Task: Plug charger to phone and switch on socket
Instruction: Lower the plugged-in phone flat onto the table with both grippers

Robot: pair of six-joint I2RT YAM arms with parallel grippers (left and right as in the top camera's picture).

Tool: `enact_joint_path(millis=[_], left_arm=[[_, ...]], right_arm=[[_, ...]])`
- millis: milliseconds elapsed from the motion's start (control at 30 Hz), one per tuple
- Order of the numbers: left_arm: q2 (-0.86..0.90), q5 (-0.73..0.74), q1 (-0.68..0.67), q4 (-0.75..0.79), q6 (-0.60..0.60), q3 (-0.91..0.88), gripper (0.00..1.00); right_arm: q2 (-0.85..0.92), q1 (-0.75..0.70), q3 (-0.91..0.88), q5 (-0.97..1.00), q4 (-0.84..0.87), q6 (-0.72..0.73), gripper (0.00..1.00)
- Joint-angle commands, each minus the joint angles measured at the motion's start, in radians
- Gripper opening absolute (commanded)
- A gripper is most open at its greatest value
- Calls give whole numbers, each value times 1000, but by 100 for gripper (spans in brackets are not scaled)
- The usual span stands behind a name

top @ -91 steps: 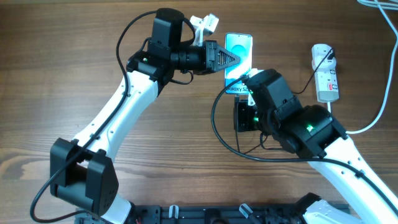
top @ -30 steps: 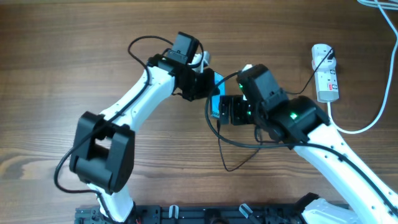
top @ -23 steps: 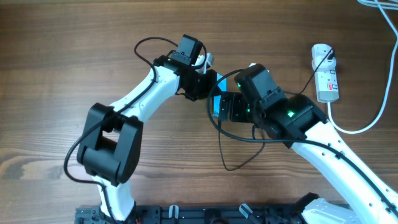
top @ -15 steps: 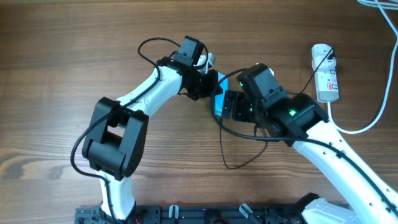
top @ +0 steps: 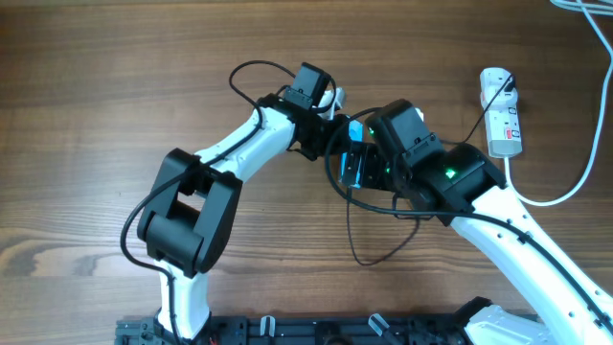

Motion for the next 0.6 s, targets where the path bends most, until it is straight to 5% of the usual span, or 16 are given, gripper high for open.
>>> enact_joint_path(millis=[0, 567], left_arm=[[13, -8, -1, 6, 1, 6, 4], [77, -19, -3, 3, 2, 5, 4]], right_arm=[[12, -4, 8, 22, -10, 13, 100], [12, -4, 8, 22, -14, 13, 100]])
